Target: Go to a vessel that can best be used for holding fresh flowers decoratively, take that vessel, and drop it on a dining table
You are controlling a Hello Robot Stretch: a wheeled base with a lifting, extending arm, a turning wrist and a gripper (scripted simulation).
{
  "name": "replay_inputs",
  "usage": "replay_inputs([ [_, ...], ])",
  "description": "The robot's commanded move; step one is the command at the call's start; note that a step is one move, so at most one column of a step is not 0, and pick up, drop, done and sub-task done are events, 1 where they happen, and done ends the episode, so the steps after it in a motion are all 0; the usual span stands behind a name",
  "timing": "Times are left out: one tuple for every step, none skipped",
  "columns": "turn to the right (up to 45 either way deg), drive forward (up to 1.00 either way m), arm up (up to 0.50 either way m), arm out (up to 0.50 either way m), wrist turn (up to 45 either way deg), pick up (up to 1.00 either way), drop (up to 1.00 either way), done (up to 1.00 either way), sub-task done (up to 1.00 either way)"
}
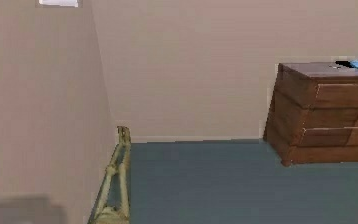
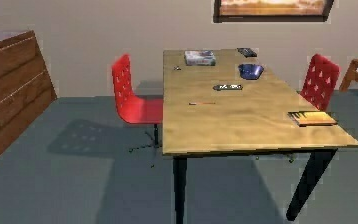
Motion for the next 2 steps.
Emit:
replay_inputs([
  [45.0,0.0,0.0,0.0,0.0,0.0,0.0,0.0,0.0],
  [39.0,0.0,0.0,0.0,0.0,0.0,0.0,0.0,0.0],
])
